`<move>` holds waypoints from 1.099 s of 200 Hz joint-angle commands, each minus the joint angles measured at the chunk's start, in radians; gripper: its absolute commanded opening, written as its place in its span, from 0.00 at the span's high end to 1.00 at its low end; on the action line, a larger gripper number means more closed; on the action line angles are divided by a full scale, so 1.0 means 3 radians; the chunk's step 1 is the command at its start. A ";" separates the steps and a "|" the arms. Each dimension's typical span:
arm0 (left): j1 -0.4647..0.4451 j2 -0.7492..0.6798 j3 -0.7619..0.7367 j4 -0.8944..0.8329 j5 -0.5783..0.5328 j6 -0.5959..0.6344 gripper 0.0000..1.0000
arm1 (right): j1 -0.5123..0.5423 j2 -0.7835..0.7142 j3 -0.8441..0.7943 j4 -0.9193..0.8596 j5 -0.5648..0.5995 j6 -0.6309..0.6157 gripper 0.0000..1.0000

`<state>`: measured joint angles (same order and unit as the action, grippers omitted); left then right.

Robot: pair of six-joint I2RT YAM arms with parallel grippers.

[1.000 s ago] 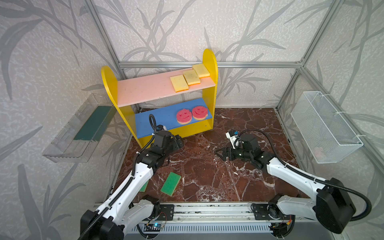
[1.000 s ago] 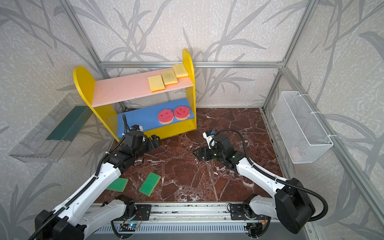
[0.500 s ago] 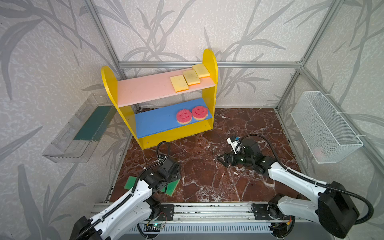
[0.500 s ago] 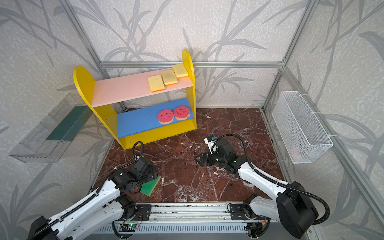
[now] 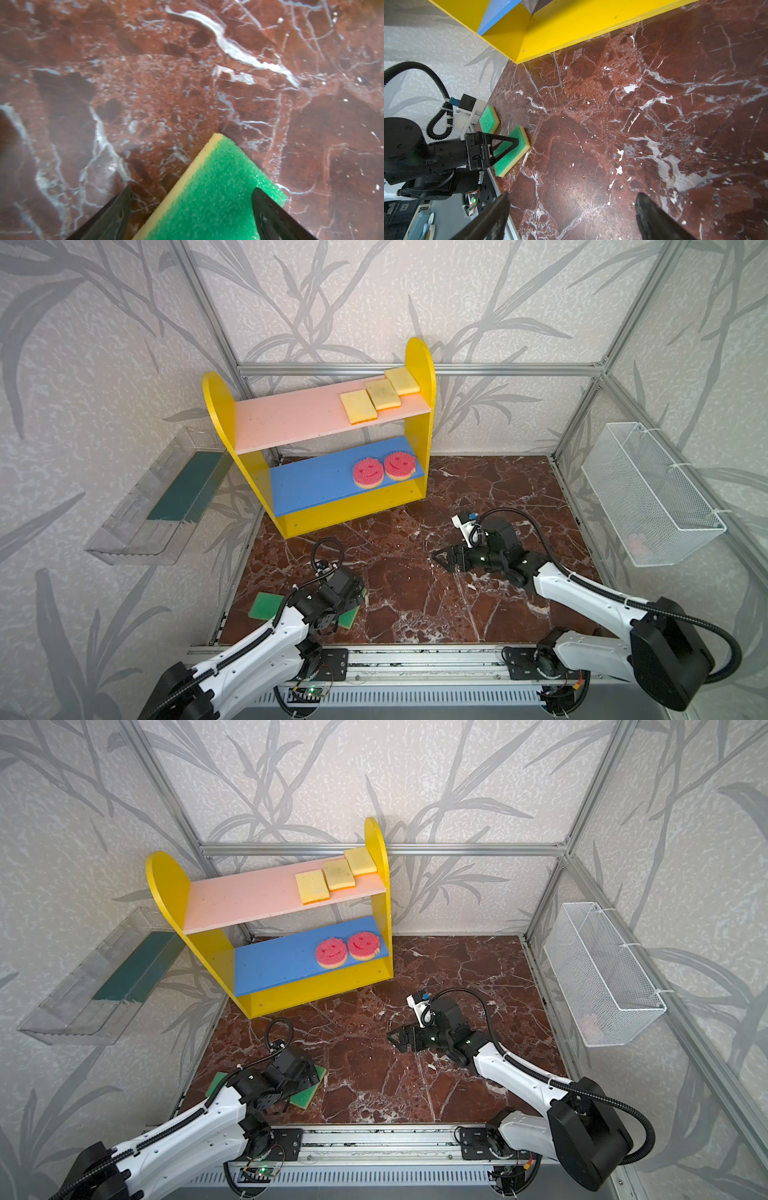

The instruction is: Place and organize the cleaning sponges onto the shelf

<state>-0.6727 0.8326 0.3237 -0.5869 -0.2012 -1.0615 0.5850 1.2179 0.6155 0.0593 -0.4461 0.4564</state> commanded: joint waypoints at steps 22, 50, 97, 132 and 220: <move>-0.0335 0.0351 0.0042 0.0591 0.0058 -0.0368 0.09 | -0.0007 0.0082 -0.0007 0.0080 -0.0032 0.0033 0.08; -0.0526 0.0957 0.0387 0.0980 -0.0014 -0.0364 0.09 | -0.0011 0.0089 0.0030 -0.0021 0.0031 0.0048 0.08; -0.0646 0.1682 0.0909 0.1486 0.0014 -0.0322 0.09 | -0.0030 -0.0020 0.0038 -0.0380 0.0233 0.0098 0.10; -0.0640 0.1362 0.0969 0.1269 -0.0282 -0.0195 0.07 | -0.0043 -0.0138 -0.0137 -0.0424 0.0202 0.0222 0.19; 0.0080 -0.0285 0.0221 0.0657 0.0051 -0.0031 0.06 | 0.0844 0.0716 -0.0033 0.0336 0.0477 0.1184 0.39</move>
<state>-0.6968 0.8387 0.4637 -0.2855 -0.2287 -1.0874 0.7689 1.3758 0.5713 0.0635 -0.3550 0.6971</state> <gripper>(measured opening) 0.939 0.612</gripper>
